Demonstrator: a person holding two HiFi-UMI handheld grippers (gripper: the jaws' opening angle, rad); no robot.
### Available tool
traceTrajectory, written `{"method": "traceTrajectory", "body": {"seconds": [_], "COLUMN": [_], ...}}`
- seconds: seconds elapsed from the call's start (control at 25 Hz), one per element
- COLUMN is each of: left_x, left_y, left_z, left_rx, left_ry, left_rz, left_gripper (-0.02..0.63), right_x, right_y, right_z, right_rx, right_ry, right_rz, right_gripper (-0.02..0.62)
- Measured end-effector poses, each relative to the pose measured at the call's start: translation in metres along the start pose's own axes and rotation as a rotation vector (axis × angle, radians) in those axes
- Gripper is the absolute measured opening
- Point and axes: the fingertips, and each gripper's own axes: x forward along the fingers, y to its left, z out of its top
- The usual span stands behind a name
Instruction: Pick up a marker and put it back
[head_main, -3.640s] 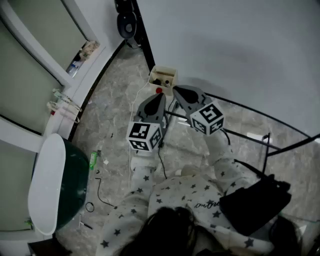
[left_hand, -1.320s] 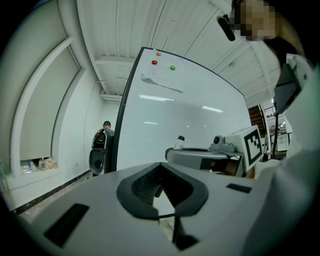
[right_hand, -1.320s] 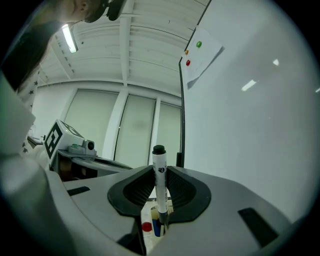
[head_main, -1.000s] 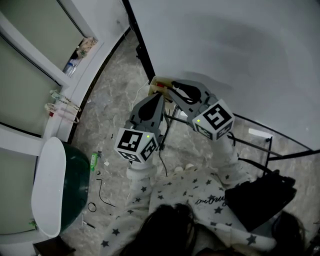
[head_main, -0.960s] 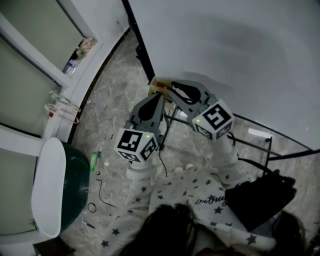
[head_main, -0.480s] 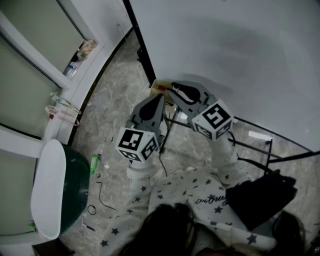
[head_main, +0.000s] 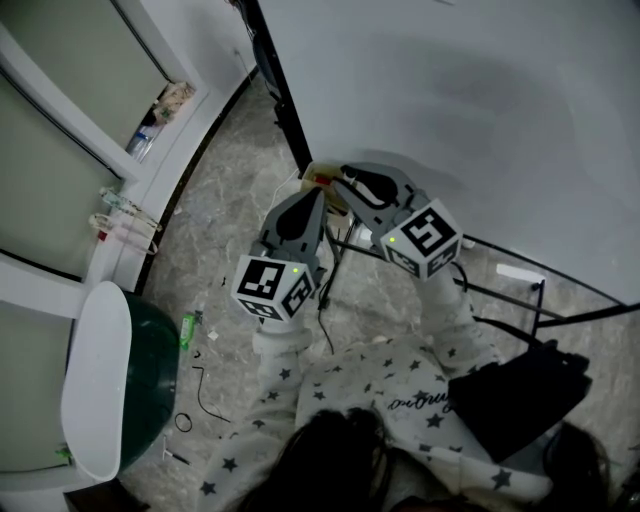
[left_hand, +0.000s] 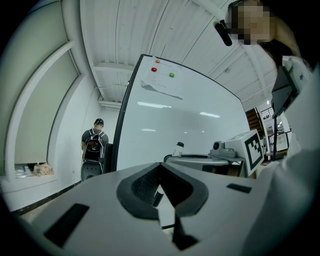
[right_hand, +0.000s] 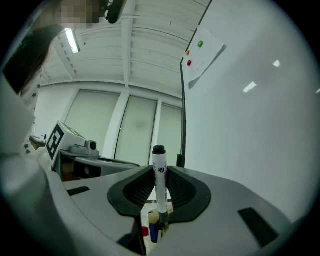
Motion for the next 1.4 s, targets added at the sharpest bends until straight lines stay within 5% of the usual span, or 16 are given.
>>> {"method": "traceTrajectory", "body": {"seconds": [1.4], "left_x": [0.001], "left_y": [0.009], "left_z": [-0.087], "left_rx": [-0.041], "left_ry": [0.071], "left_rz": [-0.02], "left_gripper": [0.002], "right_x": [0.018], "right_y": [0.001], "right_z": [-0.113], "right_rx": [0.106], "right_ry": [0.071], "right_rz": [-0.037], "right_gripper": [0.083]}}
